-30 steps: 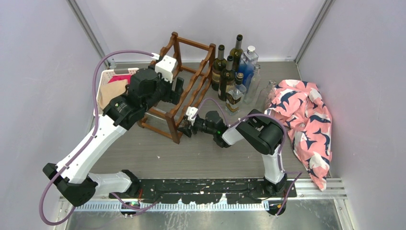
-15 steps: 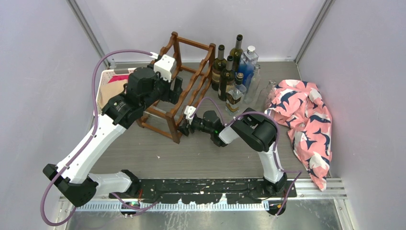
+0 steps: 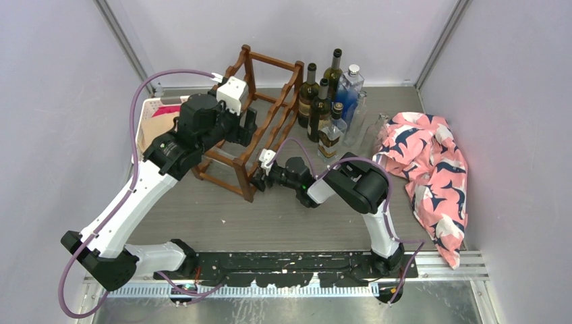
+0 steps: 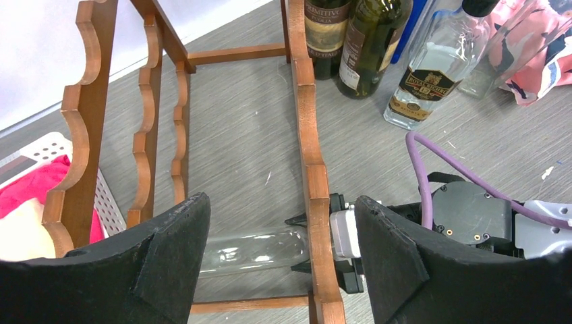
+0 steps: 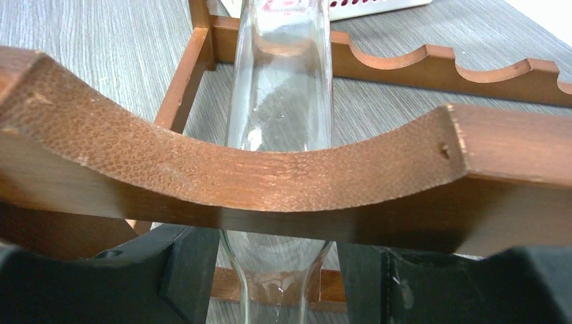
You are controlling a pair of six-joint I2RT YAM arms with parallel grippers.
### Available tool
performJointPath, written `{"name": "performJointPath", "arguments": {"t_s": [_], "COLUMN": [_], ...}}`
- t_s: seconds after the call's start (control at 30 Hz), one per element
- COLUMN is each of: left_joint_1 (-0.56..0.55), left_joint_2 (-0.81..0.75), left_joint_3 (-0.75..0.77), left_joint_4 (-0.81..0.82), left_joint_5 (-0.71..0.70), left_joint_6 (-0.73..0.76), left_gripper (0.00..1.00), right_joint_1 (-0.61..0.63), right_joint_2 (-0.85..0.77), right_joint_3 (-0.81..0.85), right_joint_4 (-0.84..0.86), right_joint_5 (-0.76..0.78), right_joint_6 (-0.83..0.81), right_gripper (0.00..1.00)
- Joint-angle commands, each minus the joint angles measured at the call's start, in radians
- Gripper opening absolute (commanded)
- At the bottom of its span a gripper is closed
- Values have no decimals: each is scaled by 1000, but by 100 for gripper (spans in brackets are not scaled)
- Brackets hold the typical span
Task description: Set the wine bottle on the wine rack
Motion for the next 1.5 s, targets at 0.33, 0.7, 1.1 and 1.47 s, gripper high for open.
{"name": "performJointPath", "arguments": {"t_s": [0.33, 0.7, 1.1, 1.47], "left_joint_1": [9, 8, 10, 9], "left_joint_2": [-15, -27, -39, -52], "left_joint_3": [19, 20, 18, 5], "left_joint_4": [18, 19, 40, 49], "left_joint_5": [20, 26, 52, 91], "left_joint_6": [-9, -21, -53, -113], "left_gripper": [78, 77, 77, 77], "right_joint_1": [6, 8, 6, -3], "right_joint_2": [-8, -25, -153, -410], "right_joint_3": [68, 43, -112, -205], "right_joint_4": [106, 128, 164, -157], "right_joint_5": [39, 46, 17, -38], "right_joint_6": [-18, -27, -60, -108], "right_gripper": [71, 81, 93, 92]}}
